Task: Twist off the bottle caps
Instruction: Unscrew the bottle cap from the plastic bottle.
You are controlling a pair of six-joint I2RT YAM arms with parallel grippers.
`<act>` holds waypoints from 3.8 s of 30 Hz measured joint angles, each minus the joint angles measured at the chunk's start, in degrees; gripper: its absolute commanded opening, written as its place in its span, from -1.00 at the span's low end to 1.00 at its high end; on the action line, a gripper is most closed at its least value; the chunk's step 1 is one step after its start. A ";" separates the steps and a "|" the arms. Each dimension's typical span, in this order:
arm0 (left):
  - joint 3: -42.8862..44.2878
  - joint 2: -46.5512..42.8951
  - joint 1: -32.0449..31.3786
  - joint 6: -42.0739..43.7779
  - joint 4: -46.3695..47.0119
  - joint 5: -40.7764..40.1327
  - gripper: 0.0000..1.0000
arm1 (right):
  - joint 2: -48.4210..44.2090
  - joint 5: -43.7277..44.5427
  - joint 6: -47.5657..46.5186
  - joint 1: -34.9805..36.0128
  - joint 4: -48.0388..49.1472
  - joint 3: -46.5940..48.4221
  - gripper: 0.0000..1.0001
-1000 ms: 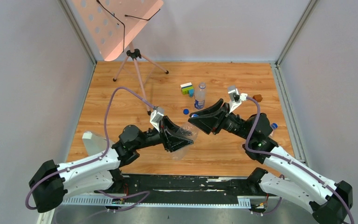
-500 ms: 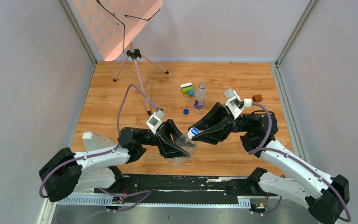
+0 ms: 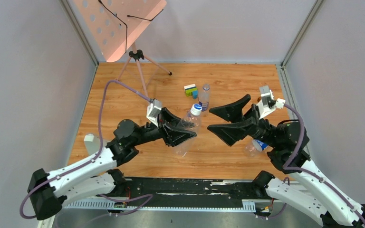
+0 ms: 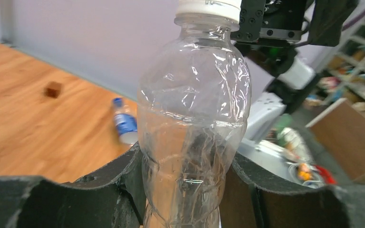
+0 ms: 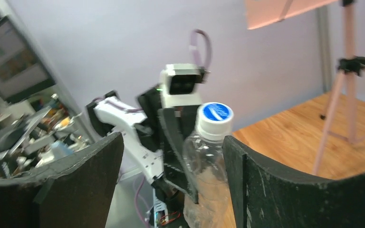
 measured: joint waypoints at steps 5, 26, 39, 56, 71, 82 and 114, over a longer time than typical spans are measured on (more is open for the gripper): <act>12.04 -3.26 -3.82 17.38 -30.77 -13.55 -1.00 | 2.21 10.75 -0.04 -0.02 -11.85 2.62 0.45; 19.39 -1.92 -5.53 53.35 -73.94 -20.13 -1.00 | 18.12 -20.74 1.31 -15.45 -32.30 2.10 0.14; 19.34 1.03 -5.53 55.49 -73.75 -18.36 -1.00 | 21.35 -27.89 8.15 -15.39 -19.76 -2.19 -0.08; 19.34 1.55 -5.53 55.65 -73.70 -18.34 -1.00 | 24.44 -29.29 6.16 -13.88 -21.29 -2.19 0.02; 19.34 1.57 -5.53 55.39 -73.66 -18.32 -1.00 | 23.39 -29.46 0.74 -13.05 -23.28 -2.19 -1.00; 20.04 3.10 -4.44 54.64 -73.02 -11.65 -1.00 | 15.54 -26.64 -10.25 -11.63 -24.63 -4.79 -1.00; 22.49 4.09 -3.15 52.11 -84.43 -0.98 -1.00 | 4.42 -18.56 -57.20 3.78 -15.23 -15.98 -1.00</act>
